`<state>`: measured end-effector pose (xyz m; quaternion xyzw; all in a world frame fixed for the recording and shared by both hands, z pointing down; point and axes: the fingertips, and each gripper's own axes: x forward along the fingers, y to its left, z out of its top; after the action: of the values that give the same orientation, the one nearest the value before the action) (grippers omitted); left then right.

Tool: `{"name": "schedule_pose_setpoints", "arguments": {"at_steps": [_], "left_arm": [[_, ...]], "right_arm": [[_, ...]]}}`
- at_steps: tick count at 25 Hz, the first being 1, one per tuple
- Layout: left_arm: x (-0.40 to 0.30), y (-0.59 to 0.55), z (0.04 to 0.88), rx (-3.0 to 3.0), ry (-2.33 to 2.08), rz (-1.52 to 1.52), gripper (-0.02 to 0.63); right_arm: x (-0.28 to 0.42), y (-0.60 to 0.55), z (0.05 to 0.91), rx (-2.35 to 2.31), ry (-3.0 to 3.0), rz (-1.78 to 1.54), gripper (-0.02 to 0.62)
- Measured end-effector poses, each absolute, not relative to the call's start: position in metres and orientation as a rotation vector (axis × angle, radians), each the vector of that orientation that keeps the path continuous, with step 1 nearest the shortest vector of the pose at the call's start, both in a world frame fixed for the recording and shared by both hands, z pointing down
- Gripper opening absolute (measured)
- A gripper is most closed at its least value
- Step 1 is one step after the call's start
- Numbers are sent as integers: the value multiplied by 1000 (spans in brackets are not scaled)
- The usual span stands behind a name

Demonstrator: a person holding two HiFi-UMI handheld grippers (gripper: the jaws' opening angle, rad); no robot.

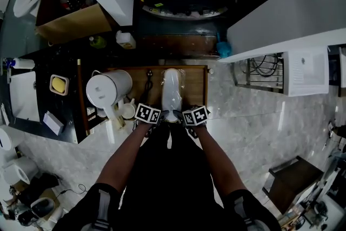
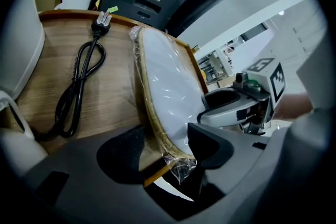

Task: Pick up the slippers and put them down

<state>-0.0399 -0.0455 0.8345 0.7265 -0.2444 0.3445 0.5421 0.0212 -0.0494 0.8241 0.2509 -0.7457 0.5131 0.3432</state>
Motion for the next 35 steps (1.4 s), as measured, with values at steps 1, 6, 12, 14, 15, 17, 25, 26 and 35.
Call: {"name": "schedule_pose_setpoints", "arguments": {"at_steps": [1, 6, 12, 14, 15, 17, 25, 26, 35], "left_arm": [[-41, -45, 835, 1718, -580, 822, 256], [-44, -45, 836, 1716, -579, 830, 275], [-47, -48, 831, 1759, -589, 817, 290], [-49, -48, 827, 1781, -599, 811, 291], [-50, -48, 825, 1789, -604, 806, 291], [-52, -48, 821, 1796, -613, 785, 290], [-53, -61, 789, 1838, -684, 618, 290], [-52, -62, 783, 1842, -695, 587, 290], [-48, -45, 757, 1895, -660, 533, 285]], "right_arm": [[21, -49, 825, 650, -1931, 1336, 215], [23, -45, 828, 642, -1916, 1307, 267], [29, -50, 819, 665, -1955, 1267, 290], [31, -51, 813, 672, -1978, 1254, 290], [31, -53, 808, 677, -1994, 1251, 290], [32, -55, 799, 690, -2019, 1248, 290], [41, -55, 779, 759, -2084, 1219, 280], [41, -54, 776, 764, -2092, 1215, 271], [37, -33, 759, 735, -2148, 1092, 131]]}}
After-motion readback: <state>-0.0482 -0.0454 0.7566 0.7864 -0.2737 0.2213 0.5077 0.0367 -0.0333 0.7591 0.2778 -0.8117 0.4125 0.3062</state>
